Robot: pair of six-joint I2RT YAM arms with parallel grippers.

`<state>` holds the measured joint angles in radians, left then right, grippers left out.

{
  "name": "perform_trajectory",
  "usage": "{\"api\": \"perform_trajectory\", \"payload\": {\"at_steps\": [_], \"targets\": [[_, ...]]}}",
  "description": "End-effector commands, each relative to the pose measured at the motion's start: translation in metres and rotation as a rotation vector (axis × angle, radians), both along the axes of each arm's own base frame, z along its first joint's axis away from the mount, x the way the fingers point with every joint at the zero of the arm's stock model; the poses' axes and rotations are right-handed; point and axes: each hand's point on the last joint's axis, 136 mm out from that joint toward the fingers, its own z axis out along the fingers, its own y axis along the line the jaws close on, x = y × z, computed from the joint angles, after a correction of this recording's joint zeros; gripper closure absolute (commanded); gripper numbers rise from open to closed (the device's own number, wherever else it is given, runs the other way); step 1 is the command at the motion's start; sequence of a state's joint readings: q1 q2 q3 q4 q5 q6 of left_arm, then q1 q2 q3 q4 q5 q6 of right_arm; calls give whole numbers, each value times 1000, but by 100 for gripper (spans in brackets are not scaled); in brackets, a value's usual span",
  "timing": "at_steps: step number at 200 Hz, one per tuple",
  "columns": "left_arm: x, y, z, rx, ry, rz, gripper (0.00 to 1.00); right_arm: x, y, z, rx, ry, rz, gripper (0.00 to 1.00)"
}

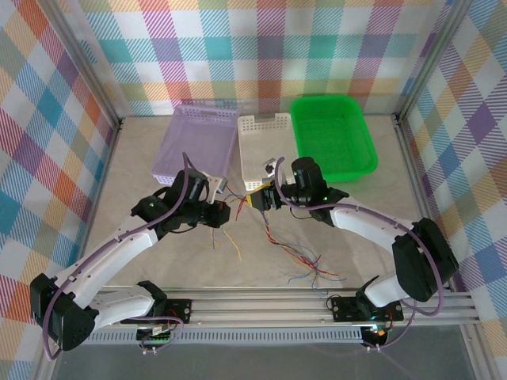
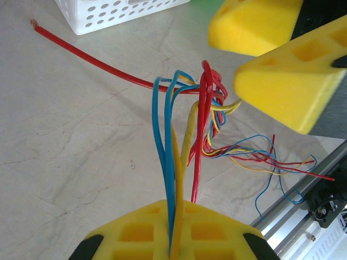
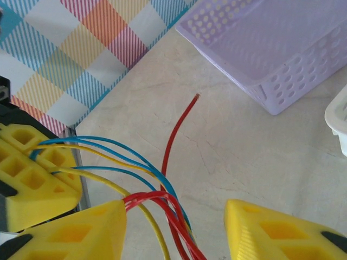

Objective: Untangle the cables

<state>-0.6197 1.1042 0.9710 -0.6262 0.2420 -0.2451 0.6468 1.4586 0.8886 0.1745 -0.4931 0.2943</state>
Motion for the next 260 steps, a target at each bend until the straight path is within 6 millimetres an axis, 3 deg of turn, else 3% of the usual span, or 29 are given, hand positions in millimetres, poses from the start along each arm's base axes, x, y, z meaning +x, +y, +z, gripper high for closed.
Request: {"api": "perform_trajectory", "payload": {"at_steps": [1,86,175,206,231,250,260], "targets": [[-3,-2,5,3,-23,-22,100,1,4,4,9,-14,38,51],[-3,-3,6,-2,-28,-24,100,0,3,-7,6,5,37,64],[-4,-3,10,-14,-43,-25,100,0,3,-17,-12,18,31,63],[-4,-3,11,-19,-44,-25,100,2,1,-16,-13,13,20,74],[-6,-2,12,-17,-48,-25,100,6,-2,-16,-27,0,-12,89],[-7,3,14,-5,-59,-16,100,16,-14,-16,-48,-20,-96,100],[-8,8,14,11,-66,-5,100,25,-26,-15,-56,-24,-171,100]]}}
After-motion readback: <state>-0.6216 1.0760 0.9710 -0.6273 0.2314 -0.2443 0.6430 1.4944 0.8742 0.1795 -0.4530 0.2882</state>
